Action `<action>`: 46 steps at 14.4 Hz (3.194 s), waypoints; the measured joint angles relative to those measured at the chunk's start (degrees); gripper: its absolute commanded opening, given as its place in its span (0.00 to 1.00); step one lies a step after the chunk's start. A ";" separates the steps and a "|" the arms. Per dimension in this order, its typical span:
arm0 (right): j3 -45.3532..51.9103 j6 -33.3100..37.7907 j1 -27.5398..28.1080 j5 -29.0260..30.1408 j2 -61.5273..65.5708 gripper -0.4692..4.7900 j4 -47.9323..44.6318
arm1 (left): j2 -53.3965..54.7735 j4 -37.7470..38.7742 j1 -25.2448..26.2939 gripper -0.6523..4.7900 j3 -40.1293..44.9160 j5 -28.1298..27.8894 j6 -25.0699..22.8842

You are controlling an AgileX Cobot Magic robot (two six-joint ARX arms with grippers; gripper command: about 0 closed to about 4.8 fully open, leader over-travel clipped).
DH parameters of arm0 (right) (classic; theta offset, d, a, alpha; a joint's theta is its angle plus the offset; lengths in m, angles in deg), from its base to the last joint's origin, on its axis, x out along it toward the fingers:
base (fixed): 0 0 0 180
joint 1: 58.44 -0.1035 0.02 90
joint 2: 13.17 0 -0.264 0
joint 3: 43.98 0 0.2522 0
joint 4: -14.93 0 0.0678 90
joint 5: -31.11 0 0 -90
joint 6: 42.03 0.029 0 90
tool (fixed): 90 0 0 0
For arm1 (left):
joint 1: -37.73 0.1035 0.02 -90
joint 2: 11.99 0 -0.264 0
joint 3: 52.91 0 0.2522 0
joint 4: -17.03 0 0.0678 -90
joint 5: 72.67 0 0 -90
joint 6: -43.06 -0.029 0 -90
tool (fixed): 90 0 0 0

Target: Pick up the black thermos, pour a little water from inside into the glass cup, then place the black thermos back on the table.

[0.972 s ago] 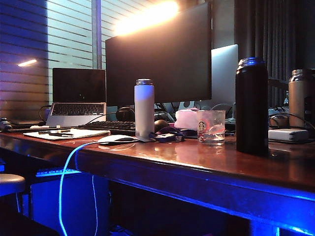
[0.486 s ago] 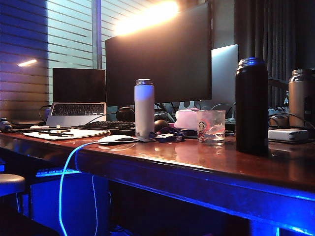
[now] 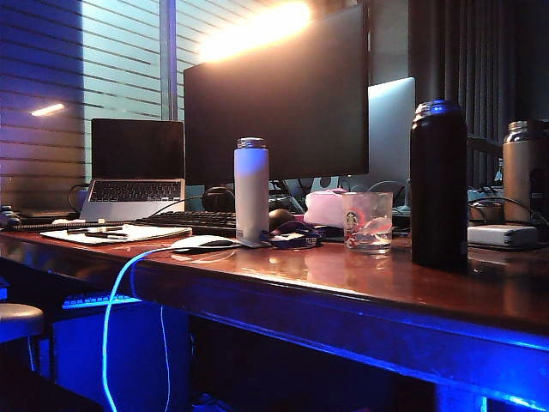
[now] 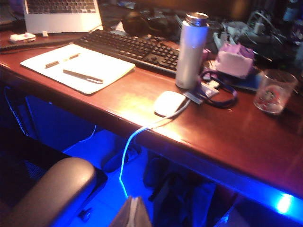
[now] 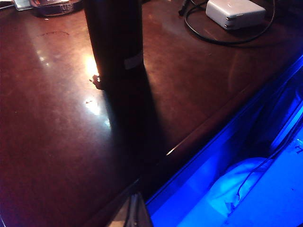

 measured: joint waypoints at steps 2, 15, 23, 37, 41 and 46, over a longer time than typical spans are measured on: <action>0.02 0.00 0.00 0.00 0.00 0.08 0.00 | 0.00 -4.50 0.00 0.11 4.76 -0.13 1.95; 0.09 0.02 0.00 0.07 0.00 0.08 -0.09 | -9.29 -20.22 8.28 0.11 27.98 -1.81 1.92; 0.11 0.00 0.00 0.11 0.00 0.08 -0.15 | -8.85 -18.51 14.93 0.12 27.93 7.74 0.70; 0.11 -1.57 2.62 -0.85 0.00 0.08 -0.15 | -8.87 -18.51 14.93 0.12 27.93 7.78 0.70; 0.11 -2.03 11.50 -1.46 0.00 0.08 -0.20 | -8.85 -18.53 14.93 0.12 27.93 7.82 0.70; 0.15 -1.51 12.11 7.54 0.00 0.08 -0.28 | -8.85 -18.51 14.93 0.12 27.93 7.82 0.70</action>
